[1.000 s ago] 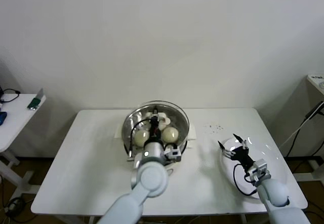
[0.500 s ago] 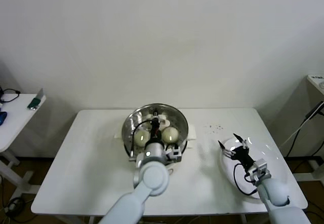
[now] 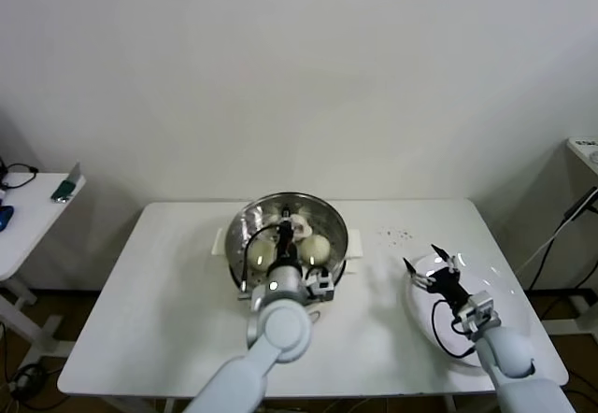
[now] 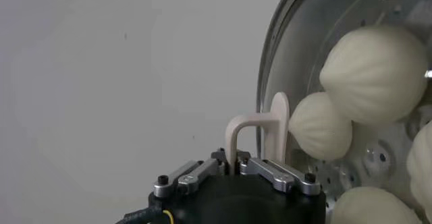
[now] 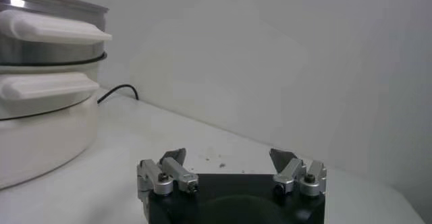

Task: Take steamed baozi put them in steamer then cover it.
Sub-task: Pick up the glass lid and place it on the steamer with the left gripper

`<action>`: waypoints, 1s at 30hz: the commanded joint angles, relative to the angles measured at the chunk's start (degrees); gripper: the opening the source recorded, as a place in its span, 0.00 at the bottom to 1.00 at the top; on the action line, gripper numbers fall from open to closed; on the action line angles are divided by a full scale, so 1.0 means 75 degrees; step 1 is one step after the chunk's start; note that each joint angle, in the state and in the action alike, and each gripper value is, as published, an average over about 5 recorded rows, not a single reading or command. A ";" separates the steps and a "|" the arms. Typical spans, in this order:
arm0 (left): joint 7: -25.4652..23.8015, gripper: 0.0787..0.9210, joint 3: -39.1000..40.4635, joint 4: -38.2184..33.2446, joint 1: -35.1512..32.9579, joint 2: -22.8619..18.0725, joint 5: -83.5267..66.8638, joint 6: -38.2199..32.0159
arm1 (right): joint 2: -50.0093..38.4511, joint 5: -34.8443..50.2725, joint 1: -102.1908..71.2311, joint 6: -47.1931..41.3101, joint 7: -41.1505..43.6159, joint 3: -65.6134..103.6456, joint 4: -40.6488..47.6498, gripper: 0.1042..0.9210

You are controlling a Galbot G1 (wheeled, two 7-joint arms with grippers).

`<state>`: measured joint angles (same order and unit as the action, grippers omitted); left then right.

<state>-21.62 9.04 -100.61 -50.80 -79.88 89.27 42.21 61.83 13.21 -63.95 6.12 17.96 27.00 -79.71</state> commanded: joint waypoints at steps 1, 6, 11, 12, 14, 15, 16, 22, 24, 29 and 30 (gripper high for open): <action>0.0255 0.09 0.0030 0.0062 0.0022 0.0011 -0.0124 0.0091 | -0.0013 -0.0010 0.0035 0.0000 0.0004 -0.0018 0.0001 0.88; 0.0375 0.09 0.0062 0.0045 0.0020 0.0006 -0.0215 0.0119 | -0.0017 -0.0029 0.0029 0.0010 0.0022 -0.0003 0.0013 0.88; 0.0467 0.09 0.0063 0.0054 0.0009 0.0010 -0.0304 0.0141 | -0.0005 -0.0057 0.0011 0.0030 0.0050 0.0013 0.0021 0.88; 0.0483 0.09 0.0061 0.0059 0.0002 0.0010 -0.0321 0.0146 | -0.0002 -0.0059 0.0007 0.0032 0.0056 0.0015 0.0021 0.88; 0.0505 0.09 0.0062 0.0069 -0.0014 0.0013 -0.0350 0.0151 | 0.0002 -0.0065 0.0001 0.0035 0.0066 0.0018 0.0022 0.88; 0.0512 0.09 0.0069 0.0075 -0.0022 0.0019 -0.0376 0.0159 | 0.0005 -0.0070 -0.0001 0.0037 0.0070 0.0019 0.0023 0.88; 0.0516 0.09 0.0080 0.0081 -0.0029 0.0027 -0.0401 0.0167 | 0.0009 -0.0076 -0.0002 0.0039 0.0074 0.0020 0.0024 0.88; 0.0509 0.09 0.0091 0.0120 -0.0042 0.0071 -0.0468 0.0175 | 0.0017 -0.0115 -0.0013 0.0049 0.0091 0.0025 0.0020 0.88; 0.0491 0.09 0.0050 0.0119 -0.0036 0.0084 -0.0480 0.0123 | 0.0013 -0.0119 -0.0015 0.0049 0.0095 0.0029 0.0018 0.88; 0.0510 0.09 -0.0005 -0.0035 -0.0010 0.0259 -0.0590 0.0049 | -0.0008 -0.0119 -0.0020 0.0026 0.0105 0.0046 0.0014 0.88; 0.0507 0.10 -0.0003 -0.0096 -0.0009 0.0311 -0.0627 0.0064 | -0.0013 -0.0119 -0.0022 0.0014 0.0108 0.0050 0.0013 0.88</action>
<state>-18.01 9.35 -100.04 -50.92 -79.13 86.09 42.15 61.84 12.35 -64.06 6.42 18.70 27.29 -79.52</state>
